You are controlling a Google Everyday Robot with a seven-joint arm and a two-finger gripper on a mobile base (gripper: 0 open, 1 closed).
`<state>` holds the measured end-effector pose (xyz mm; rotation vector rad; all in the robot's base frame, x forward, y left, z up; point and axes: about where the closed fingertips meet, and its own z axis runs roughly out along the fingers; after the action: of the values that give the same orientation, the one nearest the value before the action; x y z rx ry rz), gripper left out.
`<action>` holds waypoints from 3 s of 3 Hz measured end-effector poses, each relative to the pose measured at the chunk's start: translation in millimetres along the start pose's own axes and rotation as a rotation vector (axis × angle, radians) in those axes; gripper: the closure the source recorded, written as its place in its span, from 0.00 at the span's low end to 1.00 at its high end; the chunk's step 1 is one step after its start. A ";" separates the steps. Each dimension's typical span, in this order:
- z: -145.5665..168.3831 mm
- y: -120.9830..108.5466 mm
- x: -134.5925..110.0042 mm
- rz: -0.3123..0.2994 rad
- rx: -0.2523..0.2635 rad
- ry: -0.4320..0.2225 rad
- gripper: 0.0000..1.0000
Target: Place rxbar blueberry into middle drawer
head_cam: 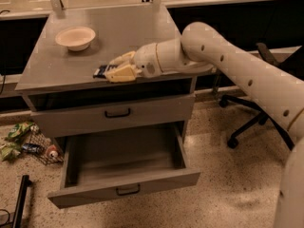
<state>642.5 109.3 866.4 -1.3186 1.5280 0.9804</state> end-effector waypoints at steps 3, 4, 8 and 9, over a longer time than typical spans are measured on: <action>18.8 59.4 53.9 0.053 -0.041 0.054 1.00; 34.7 88.7 112.0 0.073 -0.074 0.129 1.00; 60.3 92.9 221.9 0.088 -0.096 0.176 1.00; 62.1 93.8 252.8 0.077 -0.073 0.202 1.00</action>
Offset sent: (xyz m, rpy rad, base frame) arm -0.0301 -0.0025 -0.0204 -0.0230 0.0326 -0.0241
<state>540.8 102.1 609.1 -1.4561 1.7206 0.9834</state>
